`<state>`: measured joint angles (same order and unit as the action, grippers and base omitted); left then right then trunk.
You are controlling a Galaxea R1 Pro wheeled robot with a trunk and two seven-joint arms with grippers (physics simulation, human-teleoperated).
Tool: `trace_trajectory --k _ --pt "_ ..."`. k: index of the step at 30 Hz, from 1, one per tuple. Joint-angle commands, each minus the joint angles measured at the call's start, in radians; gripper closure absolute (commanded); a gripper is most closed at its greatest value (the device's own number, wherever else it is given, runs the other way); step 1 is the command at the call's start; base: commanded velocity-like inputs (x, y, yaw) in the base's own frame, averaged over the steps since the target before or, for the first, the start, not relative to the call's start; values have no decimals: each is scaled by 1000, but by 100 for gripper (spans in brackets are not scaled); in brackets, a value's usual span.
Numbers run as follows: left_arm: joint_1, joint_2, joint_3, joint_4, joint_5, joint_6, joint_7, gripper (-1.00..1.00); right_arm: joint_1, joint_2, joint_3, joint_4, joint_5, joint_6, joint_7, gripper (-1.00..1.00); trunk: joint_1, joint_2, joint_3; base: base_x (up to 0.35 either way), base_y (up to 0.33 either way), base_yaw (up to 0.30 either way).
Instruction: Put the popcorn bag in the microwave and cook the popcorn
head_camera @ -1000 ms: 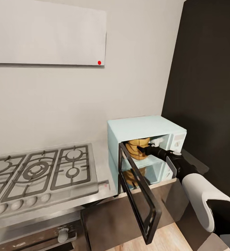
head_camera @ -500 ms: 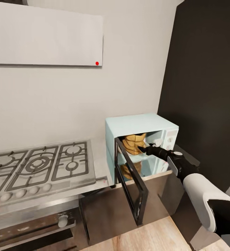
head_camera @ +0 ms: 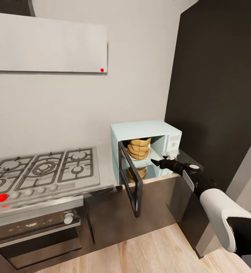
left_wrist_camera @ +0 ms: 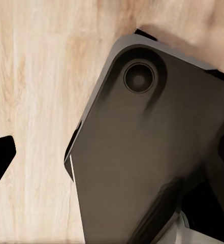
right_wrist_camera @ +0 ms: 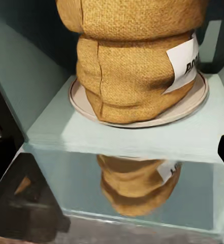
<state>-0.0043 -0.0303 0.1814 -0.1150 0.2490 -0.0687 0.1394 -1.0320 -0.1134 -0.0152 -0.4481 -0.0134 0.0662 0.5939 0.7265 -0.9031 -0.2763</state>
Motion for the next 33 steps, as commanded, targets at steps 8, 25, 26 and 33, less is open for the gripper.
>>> trace_trajectory --k 8,25,26,33 --pt "-1 -1 1 0 7 -3 2 -100 0 -3 -2 127 33 11 2 -100 0 -1 -1 -287 -128 0" --pt "0 1 3 -1 9 -7 3 -100 253 -25 0 477 142 -67 -159 -100 0 -1 -1 -172 -79 0" --pt "0 1 3 -2 9 -7 3 -100 274 -24 0 477 142 -66 -162 -100 0 -1 -1 0 0 0" --pt "0 1 3 -3 9 -7 3 -100 496 -23 0 477 142 -72 -233 -100 0 -1 -1 0 0 0"
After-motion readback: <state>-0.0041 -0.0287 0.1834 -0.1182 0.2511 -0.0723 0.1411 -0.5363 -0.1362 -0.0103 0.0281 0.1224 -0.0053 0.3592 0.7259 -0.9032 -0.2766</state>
